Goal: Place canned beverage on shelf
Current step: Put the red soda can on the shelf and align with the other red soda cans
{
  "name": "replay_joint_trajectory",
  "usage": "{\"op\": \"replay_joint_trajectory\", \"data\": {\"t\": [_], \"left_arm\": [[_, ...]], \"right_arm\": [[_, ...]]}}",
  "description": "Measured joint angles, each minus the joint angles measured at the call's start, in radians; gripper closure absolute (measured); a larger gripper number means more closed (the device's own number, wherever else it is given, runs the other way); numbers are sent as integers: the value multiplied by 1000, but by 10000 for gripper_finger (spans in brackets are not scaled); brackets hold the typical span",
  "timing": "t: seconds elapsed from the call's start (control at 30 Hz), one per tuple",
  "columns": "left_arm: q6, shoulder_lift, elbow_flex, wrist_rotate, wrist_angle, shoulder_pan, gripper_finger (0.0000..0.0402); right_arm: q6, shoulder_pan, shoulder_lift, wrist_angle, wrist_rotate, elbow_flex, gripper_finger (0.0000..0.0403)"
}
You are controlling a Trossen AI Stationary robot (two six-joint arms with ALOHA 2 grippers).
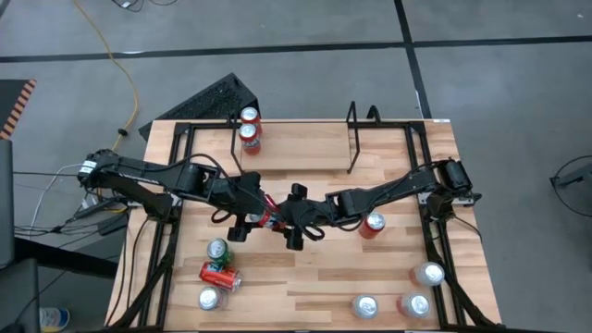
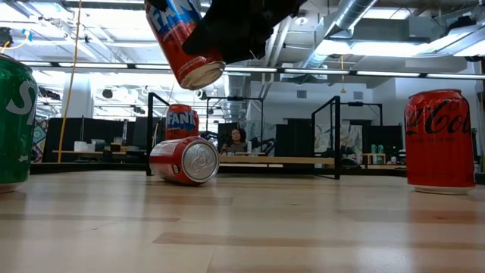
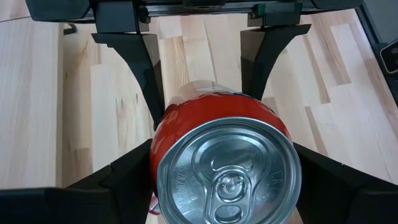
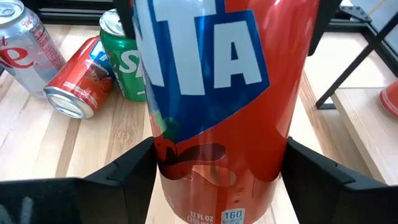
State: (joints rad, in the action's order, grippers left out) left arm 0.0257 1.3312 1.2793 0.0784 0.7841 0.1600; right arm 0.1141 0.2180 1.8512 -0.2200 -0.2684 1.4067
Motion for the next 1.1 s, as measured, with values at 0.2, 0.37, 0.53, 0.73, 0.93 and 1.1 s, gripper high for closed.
{"op": "replay_joint_trajectory", "data": {"t": [0.2, 0.37, 0.53, 0.73, 0.93, 1.1], "left_arm": [[0, -3, 2, -1, 4, 0, 118], [14, -6, 2, -1, 30, 0, 118], [24, -6, 2, 20, 40, -5, 117], [73, -20, 13, 48, 83, -53, 117], [173, -24, 138, 36, 266, -169, 117], [280, -24, 214, 18, 359, -314, 117]], "right_arm": [[-14, 1, 2, 31, 4, -2, 105], [-17, 4, 3, 0, 20, -8, 68], [62, 0, 3, -55, 74, -4, 10], [107, 6, 3, -195, 76, -5, 20], [125, 19, 3, -253, 89, -4, 20], [125, 18, 3, -249, 89, -4, 19]]}}
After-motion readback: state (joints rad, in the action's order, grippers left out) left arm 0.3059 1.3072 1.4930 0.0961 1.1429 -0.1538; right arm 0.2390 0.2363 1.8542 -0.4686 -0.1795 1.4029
